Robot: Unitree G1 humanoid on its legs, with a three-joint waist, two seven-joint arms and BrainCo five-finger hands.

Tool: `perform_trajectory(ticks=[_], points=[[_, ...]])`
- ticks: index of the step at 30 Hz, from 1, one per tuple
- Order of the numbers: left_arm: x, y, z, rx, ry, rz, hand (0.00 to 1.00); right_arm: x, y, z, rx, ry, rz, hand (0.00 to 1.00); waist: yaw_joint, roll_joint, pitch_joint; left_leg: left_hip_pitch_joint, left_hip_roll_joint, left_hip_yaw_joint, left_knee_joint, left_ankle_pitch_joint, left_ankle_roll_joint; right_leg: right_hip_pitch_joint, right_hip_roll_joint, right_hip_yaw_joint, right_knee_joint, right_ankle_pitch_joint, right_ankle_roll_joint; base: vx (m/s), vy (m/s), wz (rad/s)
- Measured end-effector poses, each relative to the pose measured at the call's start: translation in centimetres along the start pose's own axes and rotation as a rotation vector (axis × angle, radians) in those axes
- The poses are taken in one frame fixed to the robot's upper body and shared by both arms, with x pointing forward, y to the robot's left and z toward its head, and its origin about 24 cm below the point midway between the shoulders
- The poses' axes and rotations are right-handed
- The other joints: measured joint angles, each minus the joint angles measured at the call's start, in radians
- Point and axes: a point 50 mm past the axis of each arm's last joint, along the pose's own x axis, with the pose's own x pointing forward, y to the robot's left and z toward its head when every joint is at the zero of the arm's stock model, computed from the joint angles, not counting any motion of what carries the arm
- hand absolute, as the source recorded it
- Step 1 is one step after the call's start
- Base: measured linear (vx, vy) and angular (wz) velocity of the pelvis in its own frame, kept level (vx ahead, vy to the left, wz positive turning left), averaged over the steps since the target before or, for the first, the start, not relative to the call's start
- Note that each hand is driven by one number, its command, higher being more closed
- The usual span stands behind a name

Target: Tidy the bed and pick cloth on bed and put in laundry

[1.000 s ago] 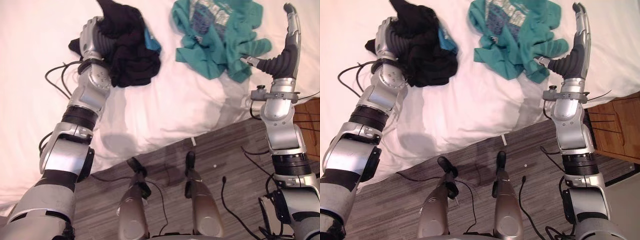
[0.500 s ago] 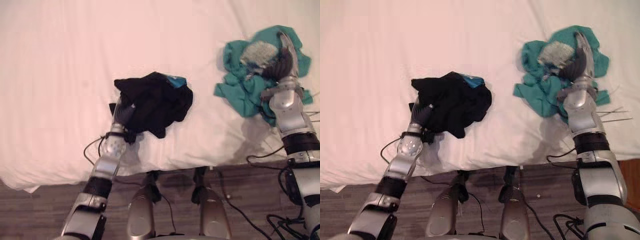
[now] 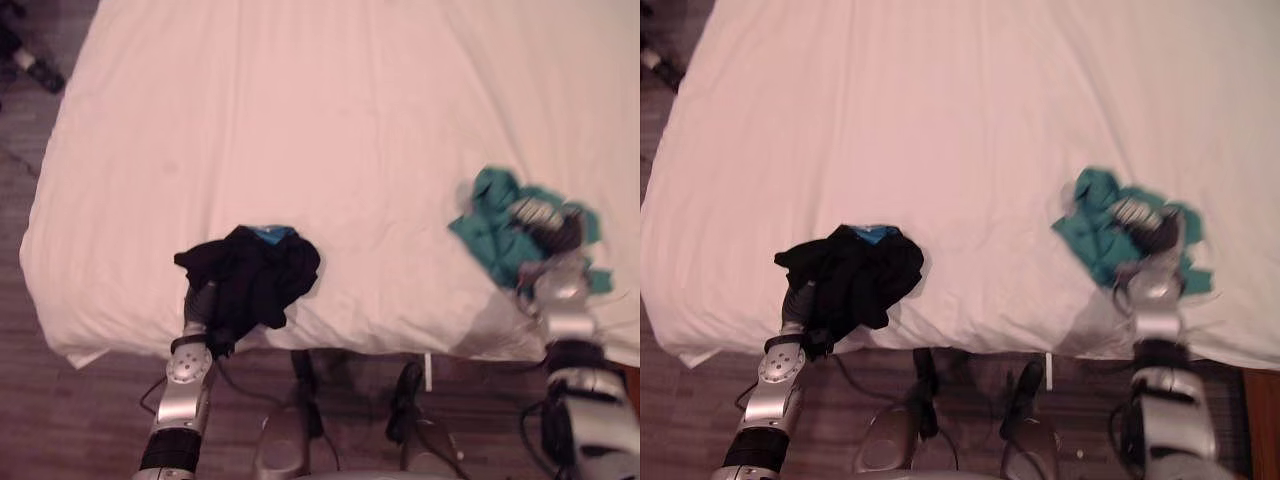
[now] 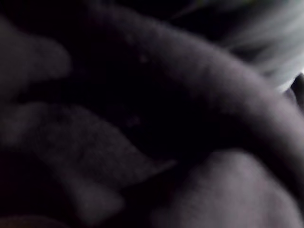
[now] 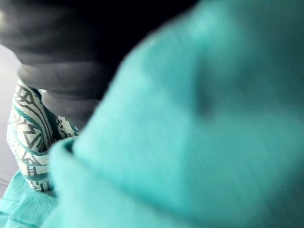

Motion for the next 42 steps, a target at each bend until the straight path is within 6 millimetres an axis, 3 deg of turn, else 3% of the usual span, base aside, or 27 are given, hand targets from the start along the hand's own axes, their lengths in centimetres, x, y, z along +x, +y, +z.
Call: perform_trajectory(ticks=[1,6,8,10,13,14,16,19,24,28,29,31,32,33,34,35,36,37,38,39,40,42], points=[[-0.3,0.3,-0.9,0.004,0.043,0.013,1.00,-1.9,0.9,-2.0,0.026,0.051,0.030,1.00,-0.006,-0.014,-0.023,0.022,0.001,0.005,0.000,-0.004,-0.005,0.016,0.002,0.010,0.000,-0.003,-0.001,0.22,-0.021,-0.36],[-0.4,0.4,-1.3,0.003,0.074,0.023,1.00,-3.9,1.6,-4.1,0.057,0.114,0.045,1.00,-0.024,-0.026,-0.035,0.052,0.005,0.017,0.000,-0.010,-0.003,0.034,0.008,0.028,-0.001,-0.004,-0.007,0.01,0.003,-0.08],[-1.7,0.3,-3.1,0.016,0.148,0.042,1.00,-6.9,2.7,-6.3,0.109,0.189,0.081,1.00,-0.025,-0.037,-0.050,0.130,0.006,0.037,0.000,-0.031,-0.012,0.095,0.009,0.045,0.008,-0.022,-0.004,0.04,-0.007,-0.23],[-3.3,0.4,-4.9,0.030,0.225,0.047,1.00,-9.7,3.0,-8.6,0.128,0.277,0.109,1.00,-0.030,-0.045,-0.109,0.153,0.006,0.041,-0.001,-0.042,-0.014,0.100,0.004,0.051,0.036,-0.045,0.001,0.08,-0.021,-0.15],[-4.2,0.4,-5.8,0.031,0.265,0.053,1.00,-12.3,2.8,-11.0,0.120,0.377,0.117,1.00,-0.049,-0.057,-0.130,0.177,0.005,0.032,-0.001,-0.043,-0.015,0.114,-0.002,0.052,0.075,-0.070,0.003,0.07,-0.027,0.07],[-4.4,0.5,-6.1,0.033,0.278,0.058,1.00,-13.1,2.7,-11.6,0.128,0.407,0.115,1.00,-0.056,-0.058,-0.132,0.185,0.005,0.029,-0.001,-0.043,-0.015,0.112,-0.002,0.075,0.104,-0.094,-0.001,-0.02,-0.033,0.10],[-4.8,0.3,-6.4,0.024,0.292,0.072,1.00,-14.5,2.0,-12.4,0.146,0.444,0.094,1.00,-0.077,-0.056,-0.135,0.178,0.006,-0.010,-0.002,-0.058,-0.016,0.096,0.050,0.240,0.161,-0.181,0.003,-0.04,-0.069,0.42],[-6.1,-0.1,-7.5,-0.003,0.339,0.080,1.00,-15.6,0.9,-13.3,0.156,0.482,0.060,1.00,-0.077,-0.048,-0.147,0.182,-0.007,-0.036,-0.008,-0.057,-0.017,0.084,0.083,0.342,0.216,-0.235,-0.006,0.03,-0.090,0.34],[-7.4,-0.3,-8.4,-0.029,0.382,0.092,1.00,-16.3,0.7,-13.7,0.160,0.506,0.046,1.00,-0.069,-0.034,-0.161,0.147,-0.014,-0.114,-0.008,-0.049,-0.021,0.095,0.082,0.302,0.223,-0.262,-0.009,0.05,-0.030,0.44],[-8.3,-0.1,-8.9,-0.068,0.408,0.137,1.00,-16.3,1.8,-13.2,0.151,0.487,0.096,1.00,-0.023,-0.033,-0.163,0.115,-0.022,-0.198,0.007,-0.016,-0.015,0.112,0.079,0.252,0.253,-0.279,-0.033,0.10,-0.040,0.61],[-8.3,-0.1,-8.8,-0.075,0.404,0.139,1.00,-16.2,1.7,-13.2,0.146,0.480,0.098,1.00,-0.024,-0.034,-0.163,0.096,-0.027,-0.219,0.020,-0.015,-0.015,0.110,0.077,0.239,0.262,-0.288,-0.039,0.03,-0.034,1.10],[-8.3,-0.3,-8.3,-0.133,0.382,0.179,1.00,-15.7,1.2,-13.0,0.116,0.459,0.087,1.00,-0.024,-0.030,-0.162,0.016,-0.036,-0.282,0.069,0.022,-0.005,0.111,0.070,0.146,0.264,-0.294,-0.045,0.00,-0.032,1.47],[-8.0,-0.8,-8.1,-0.155,0.373,0.182,1.00,-15.4,0.7,-13.1,0.096,0.452,0.068,1.00,-0.025,-0.026,-0.160,-0.024,-0.058,-0.266,0.060,0.096,0.030,0.122,0.061,0.083,0.245,-0.295,-0.051,-0.08,-0.011,1.48],[-7.8,-1.1,-8.0,-0.170,0.370,0.180,1.00,-15.2,0.3,-13.0,0.084,0.446,0.059,1.00,-0.026,-0.025,-0.159,-0.032,-0.064,-0.242,0.036,0.128,0.051,0.132,0.052,0.049,0.225,-0.288,-0.062,-0.12,0.055,1.91],[-7.8,-1.5,-8.0,-0.188,0.372,0.176,1.00,-14.6,-0.5,-12.8,0.068,0.427,0.032,1.00,-0.029,0.009,-0.150,-0.032,-0.044,-0.021,0.062,-0.049,0.153,0.181,0.059,-0.062,0.186,-0.270,-0.061,-0.10,0.036,2.15],[-7.9,-1.4,-8.1,-0.183,0.377,0.184,1.00,-14.4,-0.8,-12.8,0.056,0.425,0.012,1.00,-0.030,0.013,-0.145,-0.034,-0.006,0.174,0.089,-0.166,0.095,0.233,0.059,-0.158,0.153,-0.253,-0.051,-0.08,0.035,2.18],[-7.8,-1.5,-8.0,-0.186,0.377,0.183,1.00,-14.3,-0.9,-12.8,0.047,0.420,0.010,1.00,-0.032,-0.002,-0.144,-0.034,0.002,0.228,0.114,-0.200,0.094,0.253,0.042,-0.196,0.122,-0.241,-0.052,-0.05,0.017,1.93],[-7.7,-1.7,-7.9,-0.186,0.372,0.177,1.00,-13.9,-1.1,-12.5,0.033,0.401,0.010,1.00,-0.022,-0.004,-0.141,-0.048,0.023,0.312,0.183,-0.216,0.132,0.270,0.023,-0.266,0.109,-0.235,-0.051,-0.04,0.116,1.70],[-7.8,-1.8,-8.0,-0.184,0.378,0.180,1.00,-13.5,-1.1,-12.0,0.030,0.377,0.010,1.00,-0.026,0.010,-0.149,-0.065,0.047,0.367,0.279,-0.224,0.145,0.288,0.001,-0.338,0.111,-0.239,-0.055,-0.05,0.131,1.64],[-7.9,-1.7,-8.2,-0.182,0.383,0.182,1.00,-13.4,-1.1,-11.9,0.029,0.368,0.012,1.00,-0.027,0.004,-0.146,-0.072,0.054,0.371,0.332,-0.228,0.149,0.298,-0.009,-0.374,0.112,-0.240,-0.054,-0.03,0.118,1.82],[-8.1,-1.6,-8.4,-0.179,0.392,0.189,1.00,-13.3,-0.9,-11.5,0.023,0.352,0.020,1.00,-0.027,0.014,-0.151,-0.068,0.074,0.367,0.426,-0.236,0.147,0.335,-0.019,-0.452,0.111,-0.241,-0.041,0.02,0.065,1.42],[-8.3,-1.6,-8.5,-0.176,0.397,0.187,1.00,-13.3,-1.0,-11.4,0.019,0.345,0.022,1.00,-0.031,0.041,-0.162,-0.042,0.086,0.330,0.414,-0.245,0.128,0.380,-0.010,-0.557,0.129,-0.250,-0.003,0.11,0.105,1.93]])
